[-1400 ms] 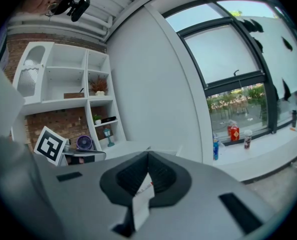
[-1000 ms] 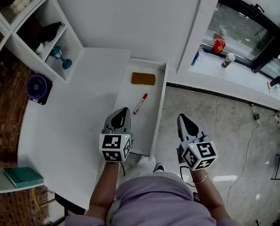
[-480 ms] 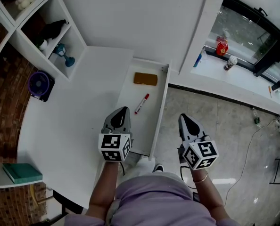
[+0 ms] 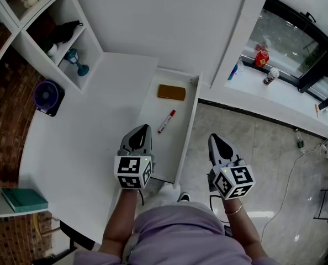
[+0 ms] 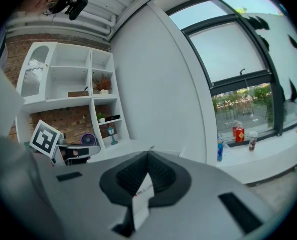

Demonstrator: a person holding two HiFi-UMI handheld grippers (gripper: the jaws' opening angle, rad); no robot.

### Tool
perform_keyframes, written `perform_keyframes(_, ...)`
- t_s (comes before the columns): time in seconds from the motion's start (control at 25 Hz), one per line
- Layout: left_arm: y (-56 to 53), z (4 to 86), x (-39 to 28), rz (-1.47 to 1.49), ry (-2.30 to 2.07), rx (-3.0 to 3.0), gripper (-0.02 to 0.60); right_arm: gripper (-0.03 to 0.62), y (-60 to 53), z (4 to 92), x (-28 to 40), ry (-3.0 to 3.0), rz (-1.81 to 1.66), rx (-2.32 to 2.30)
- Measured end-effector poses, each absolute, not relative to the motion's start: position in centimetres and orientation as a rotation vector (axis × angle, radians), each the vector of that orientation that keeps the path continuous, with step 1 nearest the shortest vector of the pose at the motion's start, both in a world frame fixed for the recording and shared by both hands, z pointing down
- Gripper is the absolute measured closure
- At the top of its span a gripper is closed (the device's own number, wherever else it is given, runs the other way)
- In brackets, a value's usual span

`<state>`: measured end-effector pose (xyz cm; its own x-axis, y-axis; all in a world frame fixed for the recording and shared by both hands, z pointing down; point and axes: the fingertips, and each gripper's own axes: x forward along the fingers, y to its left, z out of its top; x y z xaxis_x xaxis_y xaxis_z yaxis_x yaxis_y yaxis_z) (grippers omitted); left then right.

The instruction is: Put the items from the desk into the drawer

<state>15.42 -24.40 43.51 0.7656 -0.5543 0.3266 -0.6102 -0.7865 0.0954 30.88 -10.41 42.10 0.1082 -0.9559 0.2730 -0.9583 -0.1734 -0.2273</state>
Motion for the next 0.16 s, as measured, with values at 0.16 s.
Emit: perform_keyframes(0.16,-24.52,43.71,15.49,0.425,-0.916,2.762,0.581,0.591,-10.58,42.09,30.87,-2.02,0.565,2.328)
